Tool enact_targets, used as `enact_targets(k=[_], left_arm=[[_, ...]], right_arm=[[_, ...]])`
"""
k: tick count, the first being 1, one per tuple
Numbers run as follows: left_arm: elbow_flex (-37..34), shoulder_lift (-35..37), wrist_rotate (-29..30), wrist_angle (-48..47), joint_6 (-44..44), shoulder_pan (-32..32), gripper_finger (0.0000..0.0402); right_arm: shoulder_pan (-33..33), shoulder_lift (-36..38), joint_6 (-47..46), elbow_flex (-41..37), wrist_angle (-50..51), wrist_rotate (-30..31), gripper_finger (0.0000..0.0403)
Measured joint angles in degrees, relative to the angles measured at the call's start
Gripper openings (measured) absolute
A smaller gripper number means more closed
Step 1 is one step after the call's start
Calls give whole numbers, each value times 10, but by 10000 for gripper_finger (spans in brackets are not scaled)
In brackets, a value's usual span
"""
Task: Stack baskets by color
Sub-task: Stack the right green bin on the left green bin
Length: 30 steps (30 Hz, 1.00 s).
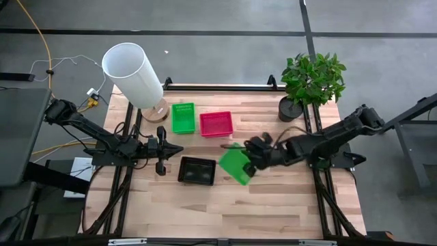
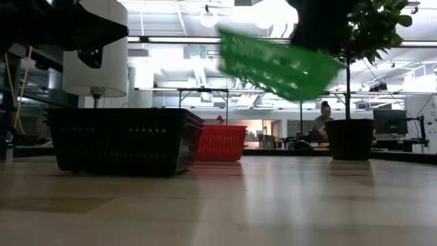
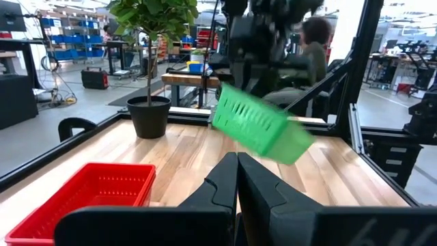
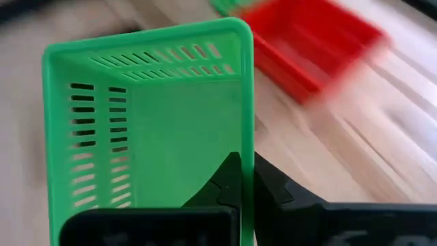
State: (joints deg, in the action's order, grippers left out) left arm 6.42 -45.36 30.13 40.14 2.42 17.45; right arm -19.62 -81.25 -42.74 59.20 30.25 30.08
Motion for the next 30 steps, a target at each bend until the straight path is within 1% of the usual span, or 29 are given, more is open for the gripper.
enact_targets(k=[5,9,11,12,14,16,20,23,27,30], left_arm=[[0,0,0,0,2,0,0],[0,0,1,0,4,0,0],[0,0,1,0,4,0,0],[0,0,4,0,4,0,0],[0,0,8,1,4,0,0],[0,0,10,1,4,0,0],[0,0,12,17,-12,-5,0],[1,0,12,47,-37,-16,0],[6,0,0,65,-56,-36,0],[7,0,-23,64,-56,-48,0]], right_arm=[[41,0,141,0,-166,-38,1],[66,0,238,-1,-226,-60,1],[80,0,270,-28,-308,-71,0],[88,0,285,-49,-361,-93,0],[107,0,298,-93,-448,-153,0],[123,0,298,-135,-517,-193,0],[137,-1,318,-217,-658,-213,0],[139,0,342,-253,-765,-221,0],[139,0,357,-273,-818,-222,0],[139,0,355,-274,-813,-222,0]])
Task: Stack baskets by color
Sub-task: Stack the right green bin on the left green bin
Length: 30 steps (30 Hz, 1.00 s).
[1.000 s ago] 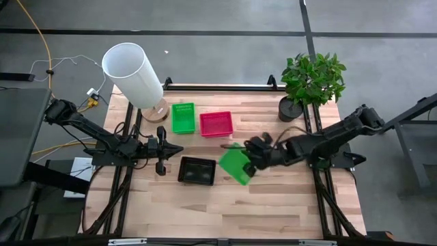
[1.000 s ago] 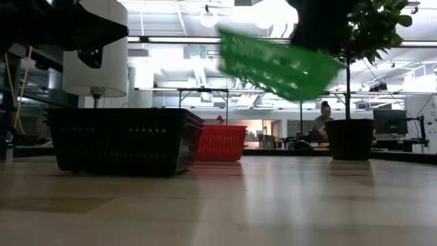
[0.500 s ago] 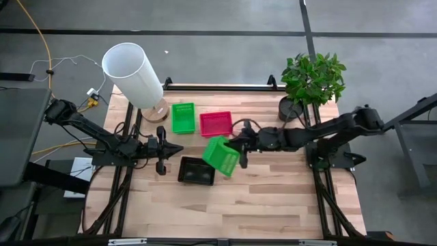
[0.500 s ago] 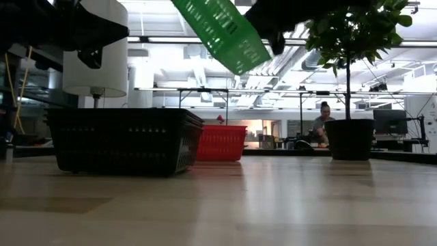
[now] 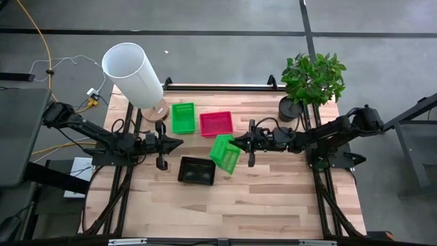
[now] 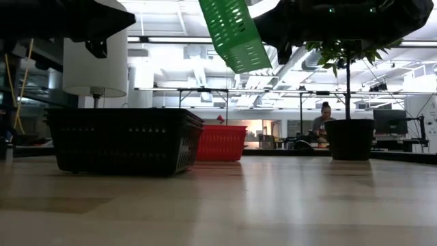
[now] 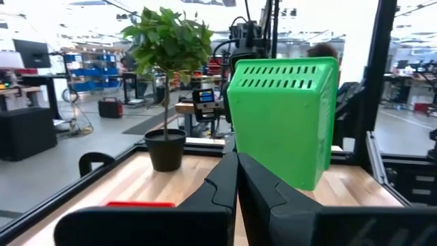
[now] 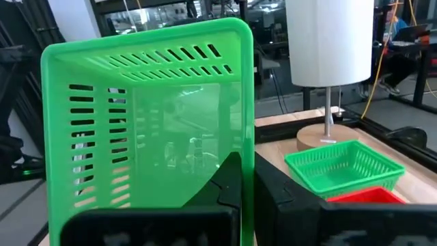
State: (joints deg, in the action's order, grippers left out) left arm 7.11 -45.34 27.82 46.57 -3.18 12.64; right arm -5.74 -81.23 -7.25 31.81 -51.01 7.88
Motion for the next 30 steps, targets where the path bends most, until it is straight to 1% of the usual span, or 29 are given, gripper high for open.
enact_targets(k=[4,11,13,16,18,21,25,27,30], left_arm=[[0,0,-16,0,0,-7,0],[0,0,-17,0,0,-7,0],[0,0,-17,0,0,-6,0],[0,0,-36,0,-6,-6,0],[0,0,-62,4,-17,-6,0],[0,0,-106,23,-22,-6,0],[0,0,-172,70,-33,-6,0],[0,0,-202,95,-39,-6,0],[0,1,-228,118,-41,-5,0]], right_arm=[[0,0,0,0,-3,0,0],[0,0,-5,0,-3,13,0],[0,0,-20,0,-3,34,0],[0,-10,-44,20,19,90,0],[0,-31,-59,48,38,119,0],[5,-86,-80,111,73,159,0],[42,-173,-118,209,120,197,0],[66,-213,-143,261,140,198,0],[100,-269,-182,341,191,191,0]])
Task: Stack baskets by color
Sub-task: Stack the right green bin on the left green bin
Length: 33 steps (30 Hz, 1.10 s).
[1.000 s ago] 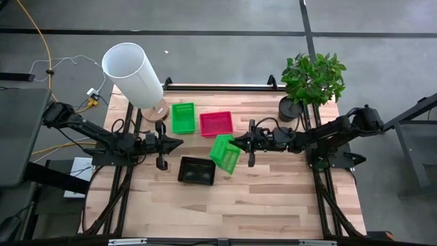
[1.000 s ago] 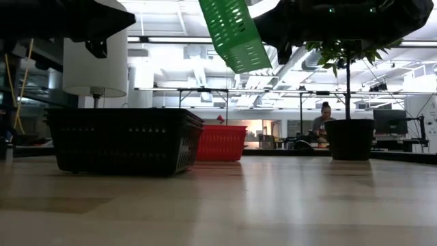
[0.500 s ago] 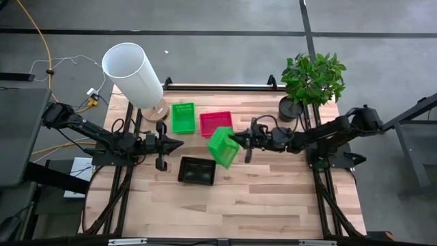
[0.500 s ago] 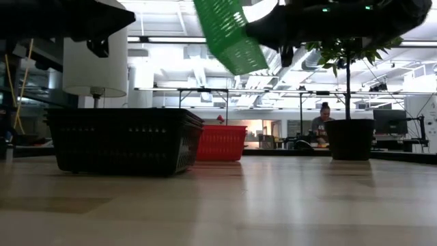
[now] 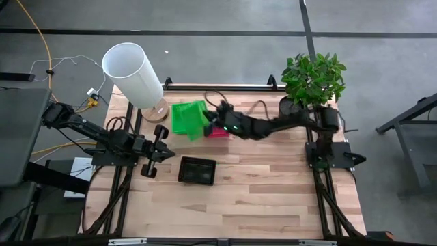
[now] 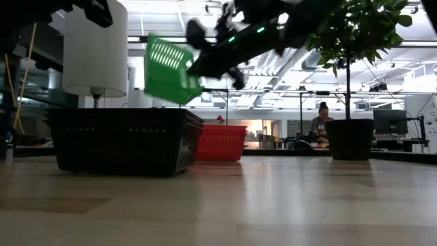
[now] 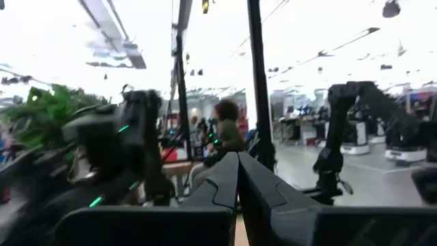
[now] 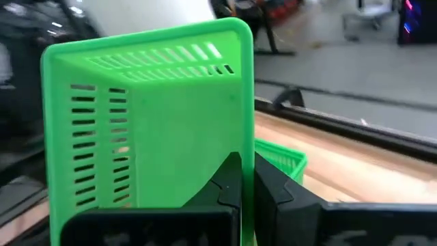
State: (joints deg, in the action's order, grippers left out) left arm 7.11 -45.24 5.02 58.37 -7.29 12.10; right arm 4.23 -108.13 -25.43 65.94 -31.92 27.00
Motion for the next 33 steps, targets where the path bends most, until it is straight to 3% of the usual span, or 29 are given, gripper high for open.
enact_targets(k=[9,15,27,33], left_arm=[[0,3,-4,-1,0,1,0],[0,3,-1,-2,2,1,0],[0,3,3,-3,11,1,0],[0,3,13,-3,11,1,0]], right_arm=[[34,-148,-98,227,194,-22,0],[37,-201,-121,319,266,-15,0],[37,-206,-174,327,341,-15,1],[37,-206,-138,327,342,-13,21]])
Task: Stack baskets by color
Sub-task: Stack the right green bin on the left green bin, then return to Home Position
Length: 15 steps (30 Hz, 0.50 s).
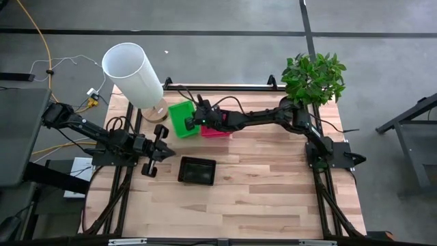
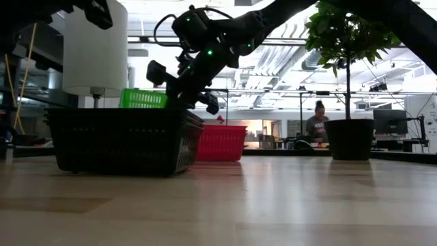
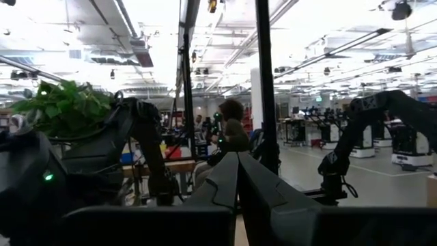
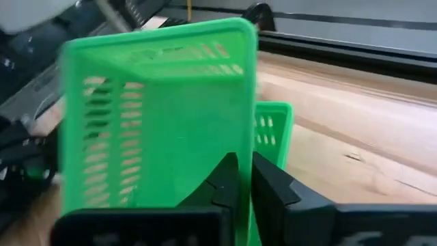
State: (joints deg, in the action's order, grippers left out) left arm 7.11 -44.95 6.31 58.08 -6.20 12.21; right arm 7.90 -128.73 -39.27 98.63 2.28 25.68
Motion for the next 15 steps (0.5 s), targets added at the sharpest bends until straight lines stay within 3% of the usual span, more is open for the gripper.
enact_targets(k=[11,15], left_arm=[[0,0,6,0,0,0,0],[0,0,6,0,0,0,0]], right_arm=[[1,24,140,-1,12,-19,170],[0,62,235,-1,80,-16,205]])
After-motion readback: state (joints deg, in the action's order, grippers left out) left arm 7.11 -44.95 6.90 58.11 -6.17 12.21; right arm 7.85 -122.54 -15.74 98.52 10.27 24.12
